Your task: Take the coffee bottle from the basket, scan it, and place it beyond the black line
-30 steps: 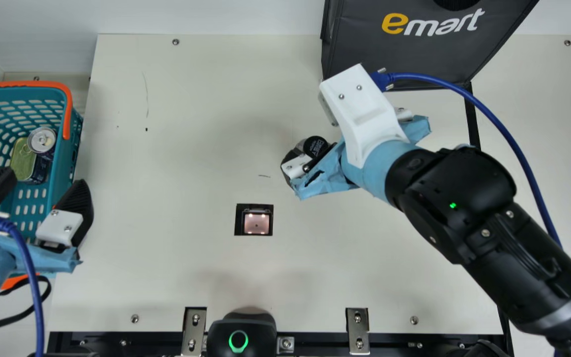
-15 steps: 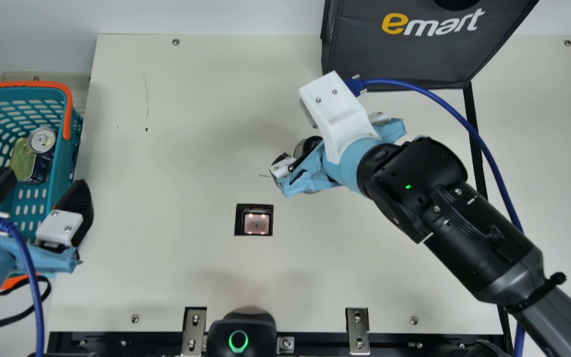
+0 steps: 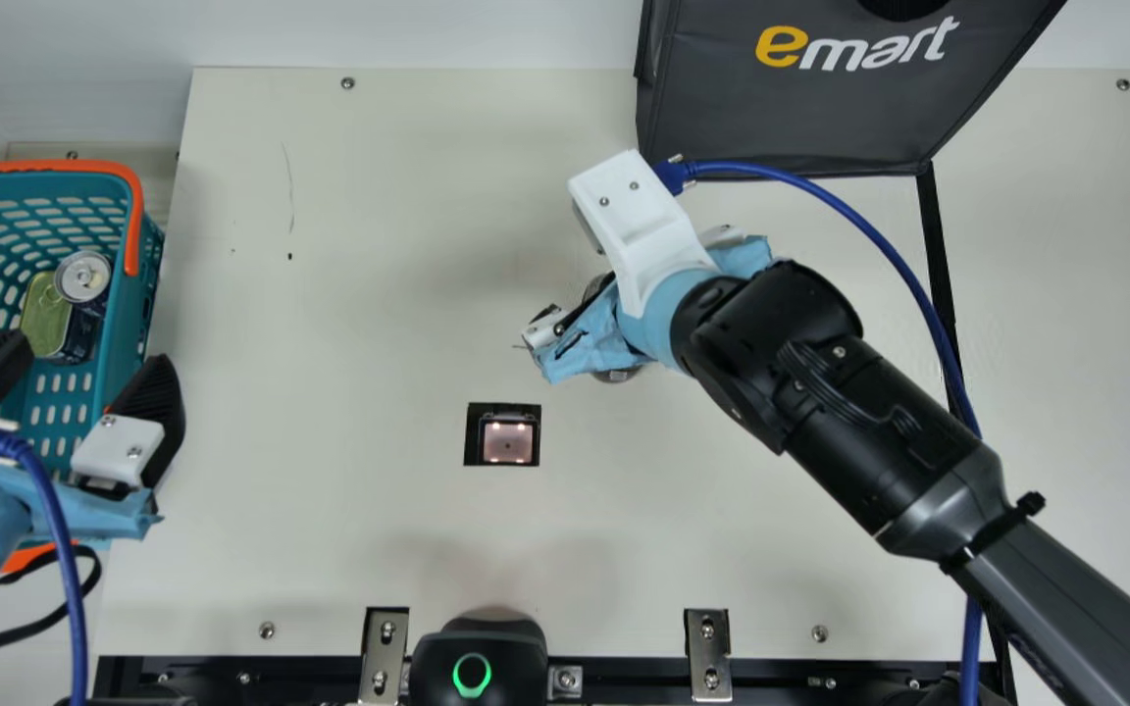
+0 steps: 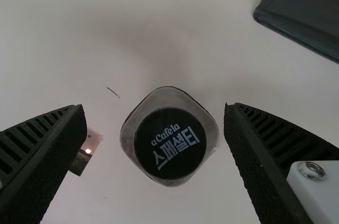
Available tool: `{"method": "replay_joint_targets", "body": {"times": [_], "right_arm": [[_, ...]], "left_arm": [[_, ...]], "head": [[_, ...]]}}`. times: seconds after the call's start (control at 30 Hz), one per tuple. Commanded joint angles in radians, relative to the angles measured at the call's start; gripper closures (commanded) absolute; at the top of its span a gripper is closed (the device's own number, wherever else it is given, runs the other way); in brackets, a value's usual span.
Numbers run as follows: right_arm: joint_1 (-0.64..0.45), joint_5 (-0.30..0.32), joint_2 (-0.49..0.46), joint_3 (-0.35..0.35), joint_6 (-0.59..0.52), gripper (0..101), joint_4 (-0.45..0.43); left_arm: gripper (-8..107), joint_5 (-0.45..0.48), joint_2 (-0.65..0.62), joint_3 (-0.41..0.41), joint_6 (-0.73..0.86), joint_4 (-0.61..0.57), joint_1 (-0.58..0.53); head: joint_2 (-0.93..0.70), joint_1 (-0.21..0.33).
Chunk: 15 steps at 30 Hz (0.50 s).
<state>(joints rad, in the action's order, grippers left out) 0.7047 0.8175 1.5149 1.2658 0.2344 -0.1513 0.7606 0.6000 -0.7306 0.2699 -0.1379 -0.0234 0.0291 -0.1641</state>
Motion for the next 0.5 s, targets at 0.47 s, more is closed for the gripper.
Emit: {"method": "replay_joint_targets", "body": {"times": [0.47], "right_arm": [[-0.025,-0.006,0.037,-0.004,0.000,17,-0.020]], "left_arm": [[9,0.000,0.000,0.000,0.000,0.000,0.000]], "head": [[-0.002,0.026]]}}
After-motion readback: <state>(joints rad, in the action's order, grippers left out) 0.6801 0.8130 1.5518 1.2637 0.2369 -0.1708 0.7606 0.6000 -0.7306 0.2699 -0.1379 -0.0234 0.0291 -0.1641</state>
